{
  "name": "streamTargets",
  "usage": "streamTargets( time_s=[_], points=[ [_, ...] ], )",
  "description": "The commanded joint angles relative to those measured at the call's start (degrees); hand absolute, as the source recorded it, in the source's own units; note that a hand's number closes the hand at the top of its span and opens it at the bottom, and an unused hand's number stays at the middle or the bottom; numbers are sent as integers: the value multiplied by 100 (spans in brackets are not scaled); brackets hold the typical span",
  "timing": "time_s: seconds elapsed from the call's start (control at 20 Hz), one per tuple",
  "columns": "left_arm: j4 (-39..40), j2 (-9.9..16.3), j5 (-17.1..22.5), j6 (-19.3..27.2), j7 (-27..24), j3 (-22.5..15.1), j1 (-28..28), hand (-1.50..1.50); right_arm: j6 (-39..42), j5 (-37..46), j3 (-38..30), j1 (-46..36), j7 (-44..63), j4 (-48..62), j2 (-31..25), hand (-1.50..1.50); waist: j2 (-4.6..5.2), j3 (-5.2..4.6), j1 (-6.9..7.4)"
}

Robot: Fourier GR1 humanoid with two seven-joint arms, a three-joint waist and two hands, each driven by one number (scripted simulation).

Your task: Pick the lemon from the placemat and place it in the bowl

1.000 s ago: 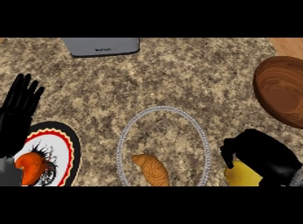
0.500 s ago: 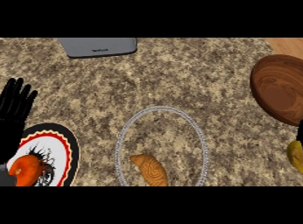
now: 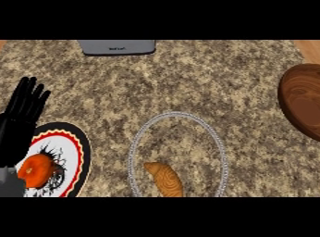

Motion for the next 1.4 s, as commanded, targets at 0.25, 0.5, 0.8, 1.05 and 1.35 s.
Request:
streamTargets(
  time_s=[0.25,0.5,0.8,1.05,1.35],
  points=[
    [716,60,49,-269,-129,92,-583,0,217,98,311,-1758,-70,1979,205,150,73,-1,330],
    [162,-107,-63,-175,-5,-121,-249,0,280,229,615,-2823,-242,3180,547,150,59,1,357],
    [567,-194,-147,-190,-106,-206,-698,0,-9,1236,1361,-4433,-607,4975,858,150,111,3,476],
    [355,-136,-86,-94,123,-97,-639,0,-225,1997,1760,-4821,-1180,6200,1081,150,107,7,458],
    [306,-345,-298,-16,64,-392,-666,0,409,2276,2061,-5611,-472,7267,1628,-150,144,13,589]
  ],
)
